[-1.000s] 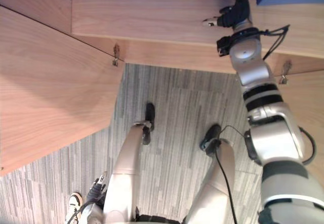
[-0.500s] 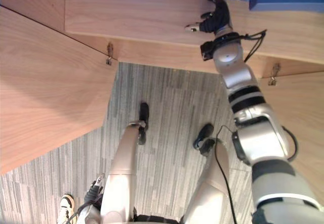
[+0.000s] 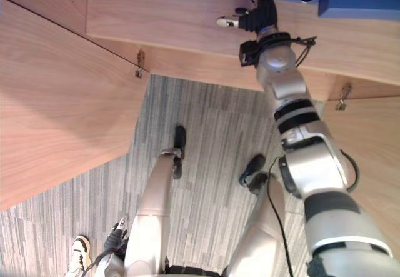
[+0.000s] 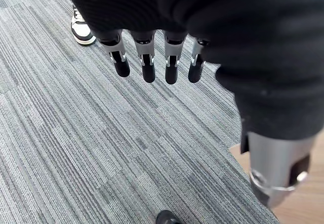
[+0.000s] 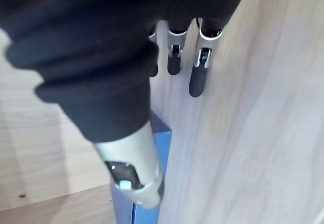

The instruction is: Walk over to the cabinet, pick up the folder, carry it to the office cabinet, place the folder inside the office cabinet, then close the office cabinet door

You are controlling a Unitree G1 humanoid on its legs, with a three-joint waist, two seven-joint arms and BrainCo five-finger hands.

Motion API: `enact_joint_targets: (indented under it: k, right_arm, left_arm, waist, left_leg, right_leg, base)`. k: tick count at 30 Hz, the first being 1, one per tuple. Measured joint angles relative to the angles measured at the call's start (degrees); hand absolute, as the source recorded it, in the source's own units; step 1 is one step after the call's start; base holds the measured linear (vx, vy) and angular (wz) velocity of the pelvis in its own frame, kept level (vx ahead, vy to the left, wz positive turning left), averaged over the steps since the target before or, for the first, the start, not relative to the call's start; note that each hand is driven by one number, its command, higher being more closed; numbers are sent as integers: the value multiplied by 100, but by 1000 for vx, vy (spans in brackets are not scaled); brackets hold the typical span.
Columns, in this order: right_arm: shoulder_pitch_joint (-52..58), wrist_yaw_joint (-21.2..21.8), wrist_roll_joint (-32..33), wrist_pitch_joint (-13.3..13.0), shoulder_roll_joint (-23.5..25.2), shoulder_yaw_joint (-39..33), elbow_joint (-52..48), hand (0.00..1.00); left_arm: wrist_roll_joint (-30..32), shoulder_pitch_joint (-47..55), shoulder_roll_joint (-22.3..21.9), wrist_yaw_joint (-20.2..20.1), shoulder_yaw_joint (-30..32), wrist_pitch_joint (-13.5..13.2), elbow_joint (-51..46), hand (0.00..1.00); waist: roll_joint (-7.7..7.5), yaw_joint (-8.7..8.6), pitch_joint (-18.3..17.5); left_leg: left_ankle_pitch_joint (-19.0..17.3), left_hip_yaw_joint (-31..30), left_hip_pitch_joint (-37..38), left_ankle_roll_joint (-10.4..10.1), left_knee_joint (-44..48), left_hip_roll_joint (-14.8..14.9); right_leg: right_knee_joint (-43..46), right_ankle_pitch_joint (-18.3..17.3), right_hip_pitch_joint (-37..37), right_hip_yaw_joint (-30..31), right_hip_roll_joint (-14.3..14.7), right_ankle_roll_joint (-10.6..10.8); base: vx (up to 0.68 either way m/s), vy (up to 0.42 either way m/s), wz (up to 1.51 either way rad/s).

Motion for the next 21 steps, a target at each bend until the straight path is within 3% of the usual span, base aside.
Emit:
enact_joint_targets:
  k: [12, 21]
  right_arm:
    - [-707, -625, 457, -71, -66, -161, 613, 0]
    - [-1195, -968, 611, -242, -608, 164, 961, 0]
  left_arm:
    - [-2, -56, -24, 39, -3, -1, -117, 0]
    - [-29, -65, -146, 149, -129, 5, -112, 0]
  waist:
    - [43, 220, -31]
    - [288, 504, -170]
  left_leg:
    - [40, -61, -387, -9, 171, -133]
    - [114, -104, -752, 6, 200, -268]
  right_leg:
    - [348, -100, -386, 11, -188, -51]
    - [678, -220, -873, 121, -318, -41]
  base:
    - [27, -6, 7]
    - [63, -32, 8]
